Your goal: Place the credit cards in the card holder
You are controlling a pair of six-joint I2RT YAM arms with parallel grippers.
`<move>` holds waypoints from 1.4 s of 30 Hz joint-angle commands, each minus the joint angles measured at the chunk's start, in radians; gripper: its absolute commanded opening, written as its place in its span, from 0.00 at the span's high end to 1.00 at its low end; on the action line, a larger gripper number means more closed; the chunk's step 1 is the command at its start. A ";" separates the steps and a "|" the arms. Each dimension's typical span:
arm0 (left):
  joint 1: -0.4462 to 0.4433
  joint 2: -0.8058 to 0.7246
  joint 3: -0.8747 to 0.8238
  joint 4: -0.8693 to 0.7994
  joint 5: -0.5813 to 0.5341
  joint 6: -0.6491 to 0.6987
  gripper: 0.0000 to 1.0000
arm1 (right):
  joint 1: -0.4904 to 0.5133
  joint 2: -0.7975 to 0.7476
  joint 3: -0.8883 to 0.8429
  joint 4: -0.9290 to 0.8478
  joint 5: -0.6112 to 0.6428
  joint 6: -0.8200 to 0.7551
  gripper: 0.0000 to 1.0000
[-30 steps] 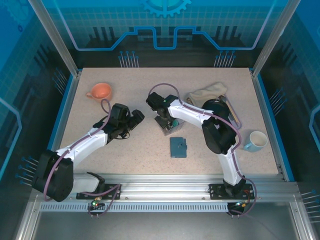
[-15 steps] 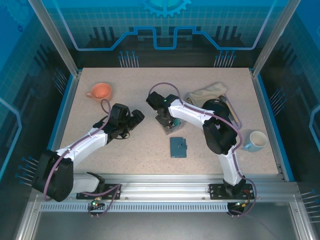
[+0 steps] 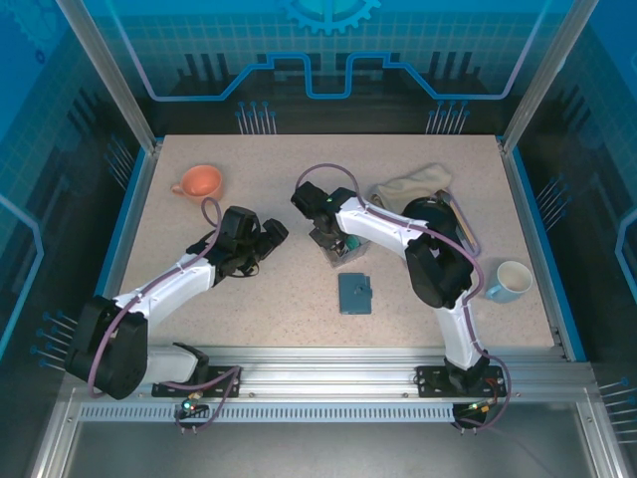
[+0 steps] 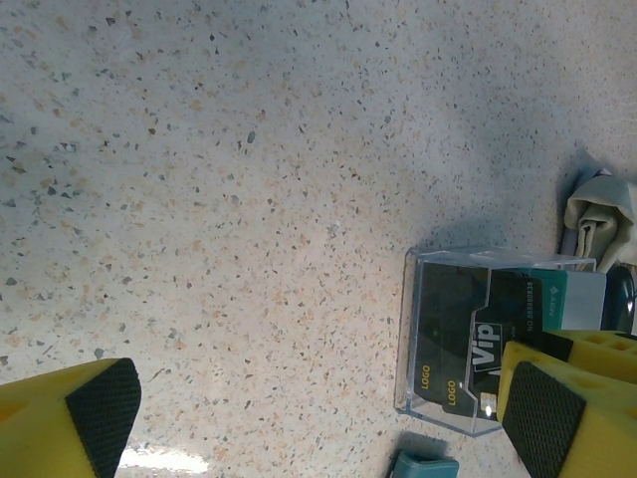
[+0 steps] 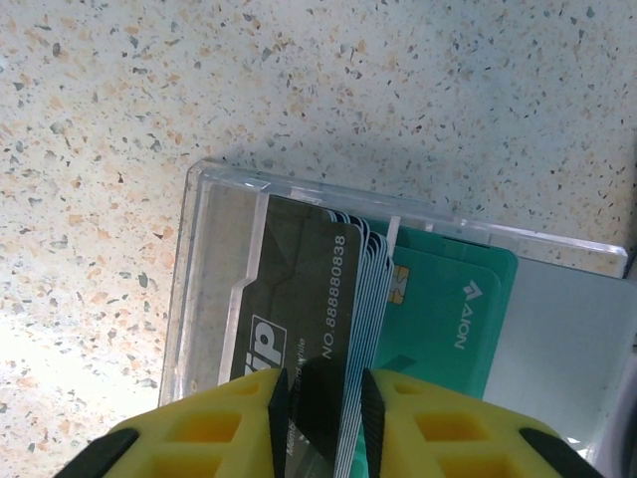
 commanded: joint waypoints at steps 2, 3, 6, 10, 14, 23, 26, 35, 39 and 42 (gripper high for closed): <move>0.004 0.011 0.016 0.010 0.013 -0.002 0.01 | 0.008 -0.046 -0.008 -0.006 0.030 -0.006 0.73; 0.004 0.013 0.017 0.010 0.015 -0.002 0.01 | 0.008 -0.047 -0.009 -0.006 0.031 -0.007 0.74; 0.004 0.018 0.024 0.010 0.017 -0.001 0.01 | 0.007 -0.048 -0.011 -0.005 0.029 -0.006 0.77; 0.005 0.023 0.025 0.008 0.020 0.000 0.01 | 0.000 -0.045 -0.009 -0.014 -0.003 0.002 0.80; 0.005 0.021 0.024 0.006 0.020 0.001 0.01 | -0.014 -0.060 -0.028 0.006 -0.087 0.022 0.65; 0.004 0.018 0.024 0.002 0.026 0.002 0.01 | -0.017 -0.016 -0.026 0.010 -0.080 0.022 0.56; 0.004 0.018 0.024 0.000 0.027 0.002 0.01 | -0.015 0.001 -0.022 0.005 -0.040 0.023 0.56; 0.004 0.019 0.026 0.001 0.030 0.002 0.01 | -0.014 0.030 -0.018 0.003 -0.020 0.015 0.53; 0.004 0.013 0.023 -0.001 0.027 0.003 0.01 | -0.014 0.040 -0.020 0.005 -0.024 0.020 0.52; 0.004 0.010 0.020 -0.003 0.026 0.004 0.01 | -0.012 0.038 -0.022 0.003 -0.003 0.022 0.53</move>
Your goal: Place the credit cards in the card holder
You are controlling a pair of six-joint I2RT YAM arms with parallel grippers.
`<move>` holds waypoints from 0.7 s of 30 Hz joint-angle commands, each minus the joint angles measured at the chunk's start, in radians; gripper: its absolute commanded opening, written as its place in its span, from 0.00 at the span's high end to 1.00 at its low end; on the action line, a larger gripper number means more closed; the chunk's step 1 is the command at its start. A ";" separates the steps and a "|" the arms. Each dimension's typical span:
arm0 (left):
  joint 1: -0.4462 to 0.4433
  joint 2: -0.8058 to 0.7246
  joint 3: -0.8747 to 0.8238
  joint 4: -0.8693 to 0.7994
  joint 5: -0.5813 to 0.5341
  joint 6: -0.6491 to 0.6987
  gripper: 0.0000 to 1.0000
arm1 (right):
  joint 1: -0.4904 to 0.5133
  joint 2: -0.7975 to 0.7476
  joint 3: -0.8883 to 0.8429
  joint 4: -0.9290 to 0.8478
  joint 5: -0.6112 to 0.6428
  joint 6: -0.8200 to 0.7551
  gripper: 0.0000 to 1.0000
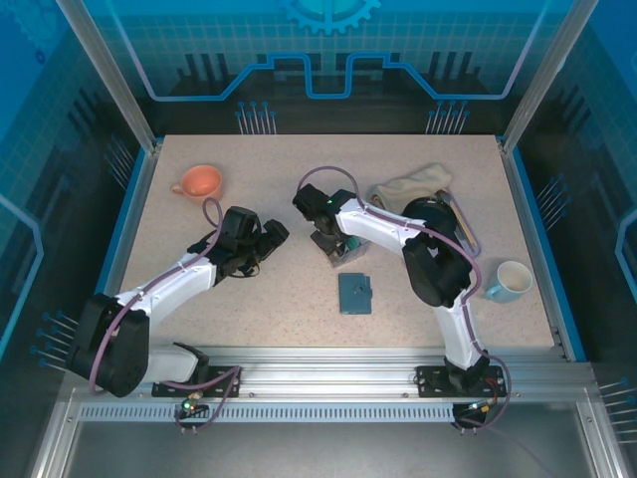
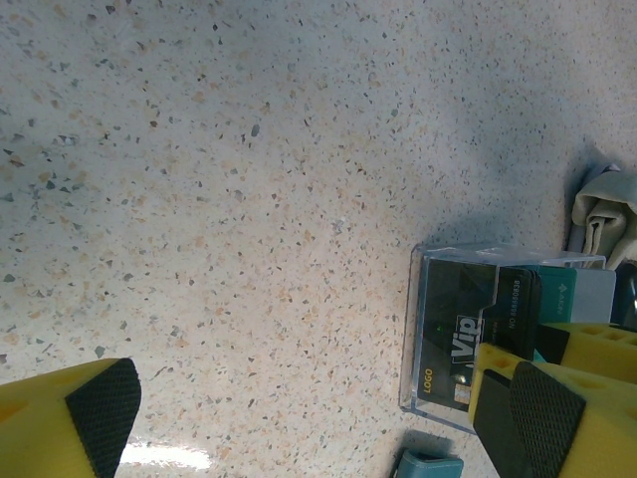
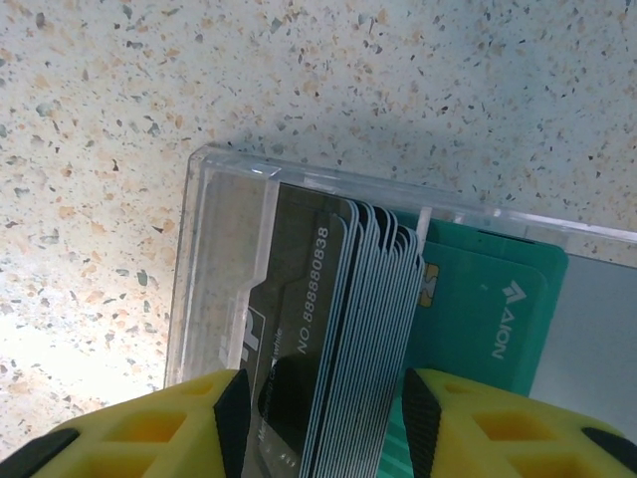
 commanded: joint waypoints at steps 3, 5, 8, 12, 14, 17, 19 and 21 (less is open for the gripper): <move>0.004 -0.003 0.017 -0.005 0.019 0.003 0.01 | 0.000 -0.006 -0.006 -0.004 0.053 0.010 0.54; 0.004 -0.002 0.018 -0.005 0.018 0.005 0.01 | 0.002 -0.031 -0.015 0.010 0.070 0.008 0.54; 0.004 -0.001 0.020 -0.003 0.019 0.003 0.01 | 0.002 -0.060 -0.023 0.022 0.082 0.000 0.56; 0.004 0.000 0.015 -0.002 0.019 0.000 0.01 | 0.001 -0.061 -0.022 0.014 0.093 -0.004 0.59; 0.004 0.002 0.016 0.001 0.019 -0.001 0.01 | 0.001 -0.059 -0.024 0.014 0.094 -0.004 0.60; 0.004 0.005 0.017 0.000 0.018 -0.001 0.01 | 0.002 -0.059 -0.029 0.015 0.087 0.000 0.64; 0.004 0.007 0.018 -0.001 0.019 -0.001 0.01 | 0.001 -0.058 -0.028 0.017 0.080 -0.002 0.68; 0.004 0.011 0.024 -0.002 0.020 0.002 0.01 | 0.000 -0.054 -0.025 0.015 0.077 -0.001 0.71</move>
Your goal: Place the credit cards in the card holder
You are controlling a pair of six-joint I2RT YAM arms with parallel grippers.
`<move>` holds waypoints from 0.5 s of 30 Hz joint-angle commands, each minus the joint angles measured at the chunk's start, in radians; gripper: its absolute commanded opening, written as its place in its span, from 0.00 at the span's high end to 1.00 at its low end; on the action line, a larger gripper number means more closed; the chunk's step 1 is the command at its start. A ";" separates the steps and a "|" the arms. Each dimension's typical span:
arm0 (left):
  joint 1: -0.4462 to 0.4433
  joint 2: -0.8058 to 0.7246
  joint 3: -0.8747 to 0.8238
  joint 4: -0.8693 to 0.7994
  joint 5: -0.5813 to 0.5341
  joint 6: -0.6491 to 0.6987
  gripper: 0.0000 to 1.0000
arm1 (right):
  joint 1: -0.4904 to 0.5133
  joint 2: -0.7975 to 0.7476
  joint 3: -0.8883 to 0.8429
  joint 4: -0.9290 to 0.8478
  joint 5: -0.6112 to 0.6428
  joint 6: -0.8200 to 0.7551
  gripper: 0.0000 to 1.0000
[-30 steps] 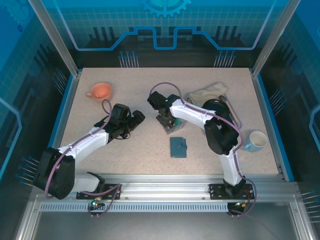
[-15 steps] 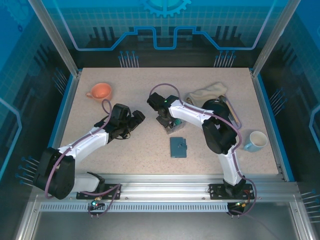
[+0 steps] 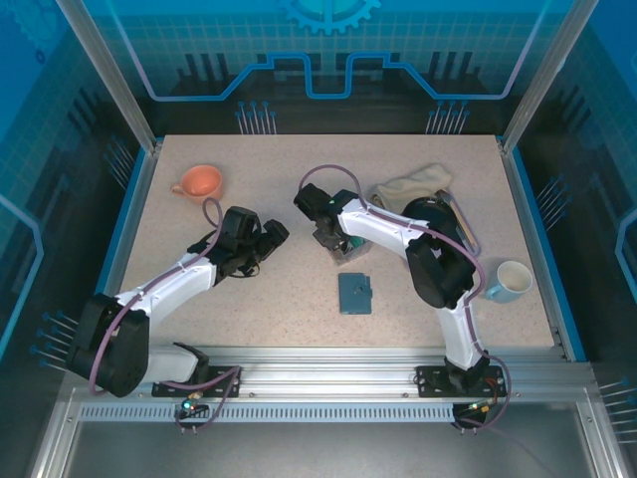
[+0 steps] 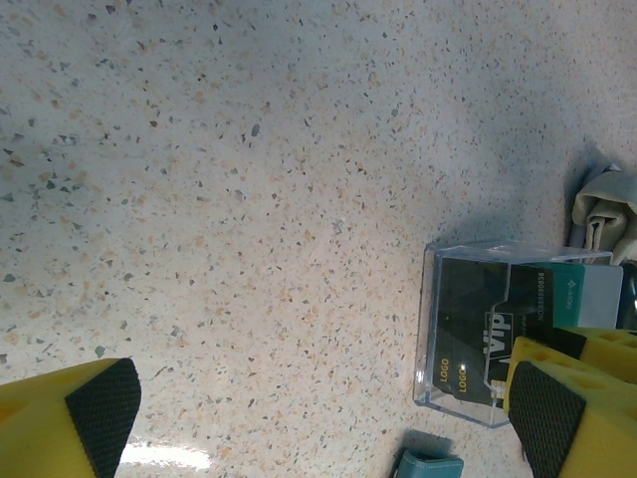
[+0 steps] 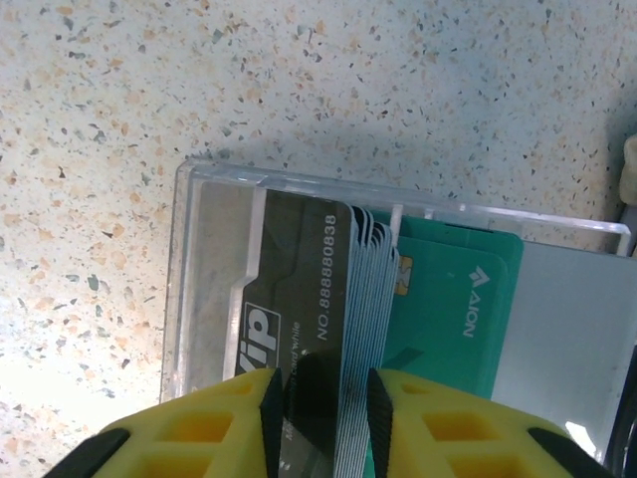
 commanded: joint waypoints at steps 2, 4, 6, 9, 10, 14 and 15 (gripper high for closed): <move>0.004 0.014 0.025 -0.003 0.021 0.004 0.01 | 0.001 -0.029 -0.005 -0.001 0.005 0.003 0.74; 0.006 0.014 0.024 -0.003 0.020 0.003 0.01 | 0.002 -0.031 -0.006 0.000 0.008 0.004 0.75; 0.004 0.013 0.024 -0.003 0.021 0.002 0.01 | 0.001 -0.036 -0.008 0.000 0.016 0.004 0.76; 0.004 0.016 0.022 -0.001 0.020 0.002 0.01 | 0.001 -0.049 -0.009 0.001 0.019 0.001 0.79; 0.004 0.016 0.023 -0.001 0.020 0.002 0.01 | 0.001 -0.052 -0.009 0.001 0.019 -0.001 0.81; 0.004 0.021 0.025 0.000 0.022 0.002 0.01 | 0.000 -0.069 -0.006 -0.003 0.010 0.000 0.86; 0.004 0.022 0.027 -0.001 0.024 0.002 0.01 | 0.001 -0.072 -0.007 -0.006 0.008 0.001 0.87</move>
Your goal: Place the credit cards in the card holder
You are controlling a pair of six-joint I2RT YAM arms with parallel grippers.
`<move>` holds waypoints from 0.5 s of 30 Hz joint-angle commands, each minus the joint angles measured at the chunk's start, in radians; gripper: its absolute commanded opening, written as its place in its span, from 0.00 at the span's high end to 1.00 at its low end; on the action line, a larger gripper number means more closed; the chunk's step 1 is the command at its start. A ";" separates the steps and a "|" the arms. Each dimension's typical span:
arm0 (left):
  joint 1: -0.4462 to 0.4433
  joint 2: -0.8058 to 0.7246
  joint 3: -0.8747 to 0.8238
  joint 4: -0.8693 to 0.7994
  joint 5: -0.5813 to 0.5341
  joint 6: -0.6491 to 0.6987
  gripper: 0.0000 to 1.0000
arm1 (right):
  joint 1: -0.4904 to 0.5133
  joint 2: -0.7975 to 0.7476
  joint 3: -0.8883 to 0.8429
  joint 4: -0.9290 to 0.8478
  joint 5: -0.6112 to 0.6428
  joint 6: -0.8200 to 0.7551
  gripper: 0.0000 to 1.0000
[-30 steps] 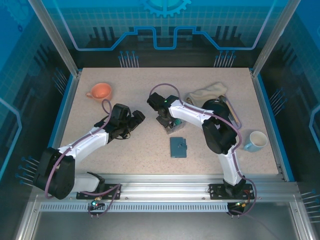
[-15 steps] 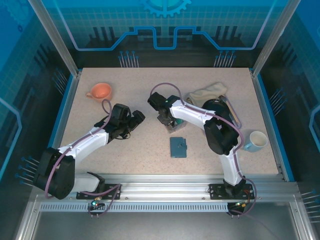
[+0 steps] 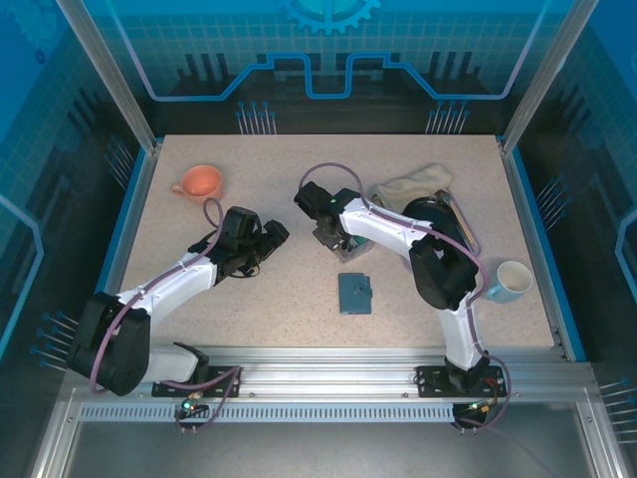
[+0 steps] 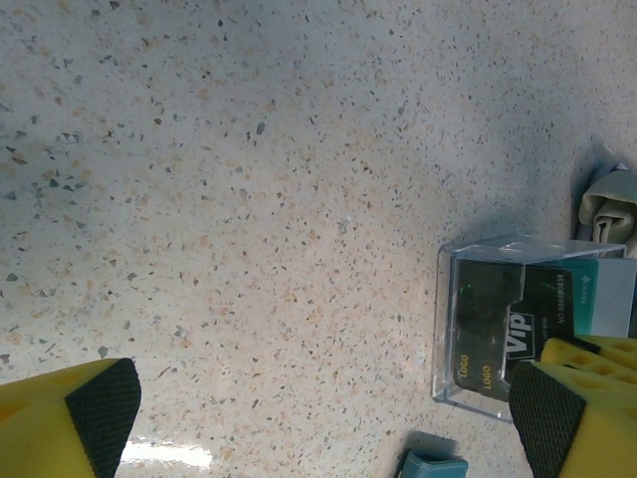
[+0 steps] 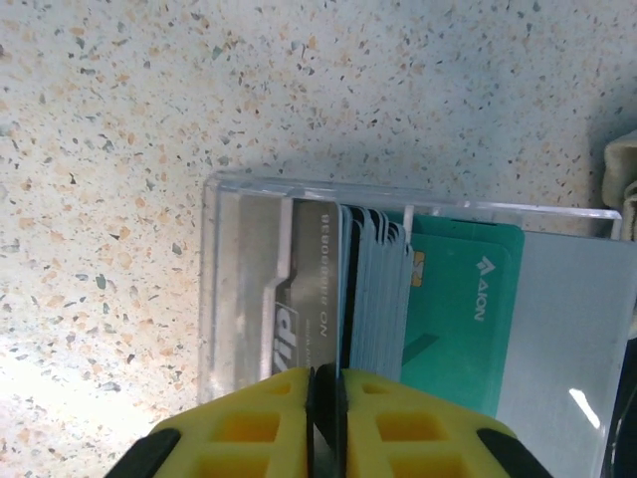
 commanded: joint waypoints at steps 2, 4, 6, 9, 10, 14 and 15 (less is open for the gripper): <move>0.004 0.016 0.030 -0.001 0.022 0.002 0.01 | -0.001 -0.055 -0.006 -0.008 0.002 0.004 0.87; 0.004 0.017 0.031 -0.001 0.025 0.002 0.01 | -0.001 -0.063 -0.009 -0.010 -0.007 0.006 0.88; 0.004 0.018 0.033 0.000 0.028 0.004 0.01 | -0.005 -0.074 -0.008 -0.019 -0.026 0.015 0.89; 0.004 0.019 0.034 0.010 0.041 0.011 0.01 | -0.011 -0.105 -0.007 -0.034 -0.080 0.035 0.95; 0.004 0.019 0.035 0.016 0.050 0.014 0.01 | -0.014 -0.121 -0.009 -0.036 -0.097 0.045 0.97; 0.005 0.017 0.043 0.069 0.119 0.026 0.01 | -0.069 -0.249 -0.051 0.002 -0.272 0.115 0.99; 0.004 0.021 0.046 0.096 0.149 0.030 0.01 | -0.094 -0.288 -0.074 0.027 -0.335 0.138 1.00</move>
